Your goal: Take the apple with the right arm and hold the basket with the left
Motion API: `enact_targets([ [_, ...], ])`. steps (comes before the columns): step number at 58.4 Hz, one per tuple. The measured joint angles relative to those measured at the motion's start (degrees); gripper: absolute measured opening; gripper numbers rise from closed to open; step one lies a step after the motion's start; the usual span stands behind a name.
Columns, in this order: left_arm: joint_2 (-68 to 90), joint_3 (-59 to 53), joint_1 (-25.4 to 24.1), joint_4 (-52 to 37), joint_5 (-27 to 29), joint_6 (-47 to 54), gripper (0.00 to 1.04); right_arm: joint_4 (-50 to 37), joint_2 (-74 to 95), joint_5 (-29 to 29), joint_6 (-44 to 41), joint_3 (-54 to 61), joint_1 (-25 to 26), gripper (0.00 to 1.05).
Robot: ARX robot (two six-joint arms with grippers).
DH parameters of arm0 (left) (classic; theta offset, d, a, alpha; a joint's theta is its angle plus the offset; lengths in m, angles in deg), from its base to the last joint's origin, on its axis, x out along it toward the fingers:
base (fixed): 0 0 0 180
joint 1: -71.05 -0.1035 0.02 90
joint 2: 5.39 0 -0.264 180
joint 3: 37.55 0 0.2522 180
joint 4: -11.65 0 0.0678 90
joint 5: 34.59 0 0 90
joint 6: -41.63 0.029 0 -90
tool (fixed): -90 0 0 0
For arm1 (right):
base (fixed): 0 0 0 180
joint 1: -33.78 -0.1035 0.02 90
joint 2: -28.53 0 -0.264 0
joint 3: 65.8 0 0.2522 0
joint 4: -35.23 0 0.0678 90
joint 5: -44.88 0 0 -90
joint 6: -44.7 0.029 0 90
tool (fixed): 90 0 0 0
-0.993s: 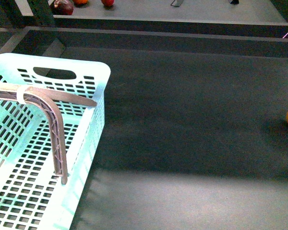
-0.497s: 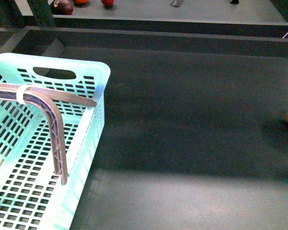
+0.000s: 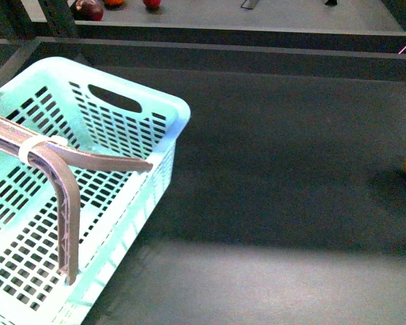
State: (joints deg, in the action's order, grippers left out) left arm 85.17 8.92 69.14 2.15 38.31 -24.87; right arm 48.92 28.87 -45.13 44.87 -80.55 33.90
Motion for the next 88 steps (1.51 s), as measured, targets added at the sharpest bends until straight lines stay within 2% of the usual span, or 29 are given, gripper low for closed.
enact_targets([
  [12, -3.6, 2.4, 4.3, 3.2, 0.5, 1.9, 0.06, 0.0, 0.0, 0.0, 0.0, 0.0, 0.0, 0.96],
  [31, -3.8, 14.1, 20.4, 7.6, 2.1, 2.1, 0.06, 0.0, 0.0, 0.0, 0.0, 0.0, 0.0, 0.96],
  [41, -1.6, 17.3, 27.6, 9.1, 2.9, 2.1, 0.06, 0.0, 0.0, 0.0, 0.0, 0.0, 0.0, 0.96],
  [50, -0.1, 18.3, 32.1, 9.4, 3.4, 2.2, 0.06, 0.0, 0.0, 0.0, 0.0, 0.0, 0.0, 0.96],
  [60, 0.2, 18.9, 34.9, 9.4, 3.1, 2.8, 0.06, 0.0, 0.0, 0.0, 0.0, 0.0, 0.0, 0.96],
  [80, 0.2, 19.1, 35.1, 9.4, 3.7, 3.3, 0.06, 0.0, 0.0, 0.0, 0.0, 0.0, 0.0, 0.96],
  [82, 0.2, 19.1, 35.1, 9.4, 3.7, 3.3, 0.06, 1.7, 1.0, -1.9, 1.0, -0.5, -0.5, 0.96],
  [85, 0.2, 19.1, 35.1, 9.4, 3.6, 3.3, 0.06, 11.9, 6.6, -9.8, 5.4, -4.8, -2.3, 0.96],
  [88, 0.2, 19.1, 35.1, 9.4, 3.6, 3.2, 0.06, 18.7, 13.0, -13.7, 8.0, -7.8, -1.3, 0.96],
])
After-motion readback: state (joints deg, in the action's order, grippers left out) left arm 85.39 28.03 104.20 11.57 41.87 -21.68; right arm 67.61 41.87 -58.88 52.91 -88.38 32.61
